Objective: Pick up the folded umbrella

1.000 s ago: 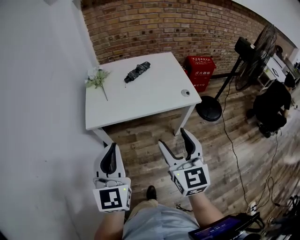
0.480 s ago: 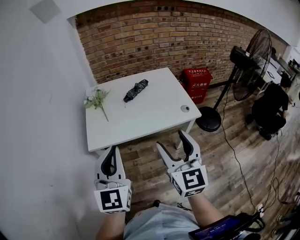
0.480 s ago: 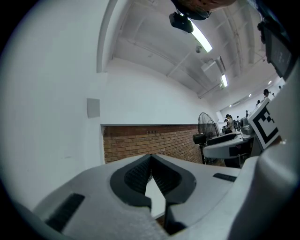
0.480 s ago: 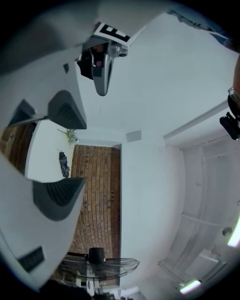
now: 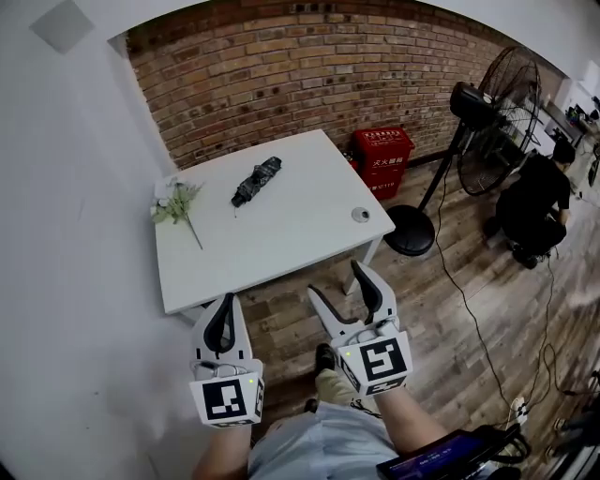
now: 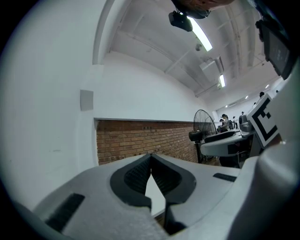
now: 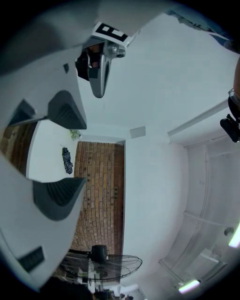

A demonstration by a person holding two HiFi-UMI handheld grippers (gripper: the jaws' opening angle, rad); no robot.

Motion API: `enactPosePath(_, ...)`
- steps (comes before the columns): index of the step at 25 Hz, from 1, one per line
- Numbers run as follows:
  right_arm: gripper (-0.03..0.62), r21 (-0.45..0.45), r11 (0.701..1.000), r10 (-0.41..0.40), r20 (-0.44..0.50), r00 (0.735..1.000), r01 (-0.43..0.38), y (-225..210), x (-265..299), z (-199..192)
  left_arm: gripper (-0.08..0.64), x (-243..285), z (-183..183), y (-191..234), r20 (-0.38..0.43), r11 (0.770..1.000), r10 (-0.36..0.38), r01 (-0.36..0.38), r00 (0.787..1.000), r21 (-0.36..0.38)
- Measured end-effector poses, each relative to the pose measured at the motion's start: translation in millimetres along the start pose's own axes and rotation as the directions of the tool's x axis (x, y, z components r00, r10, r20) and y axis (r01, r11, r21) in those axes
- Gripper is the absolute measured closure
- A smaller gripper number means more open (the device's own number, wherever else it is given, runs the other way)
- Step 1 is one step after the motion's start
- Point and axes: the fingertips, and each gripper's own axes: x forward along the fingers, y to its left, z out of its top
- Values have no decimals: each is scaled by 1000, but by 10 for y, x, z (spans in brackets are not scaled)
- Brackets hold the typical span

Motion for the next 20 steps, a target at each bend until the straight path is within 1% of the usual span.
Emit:
enactPosePath(9,270,23,1000,4,-23,1000,-3,-300,537,-210,554,576,-242,92,-52,1000,-1,1,999,6)
enactPosePath(16,270,61,998,37,-62,997,-33,-648,1224,-410,554,1291,-442,196,-111,1000,7,-5,994,13)
enactPosePath(20,270,80,995,62,-67,996,-57,-804,1668,-487,554,1700,-513,288,-134,1000,17,-15,991,23)
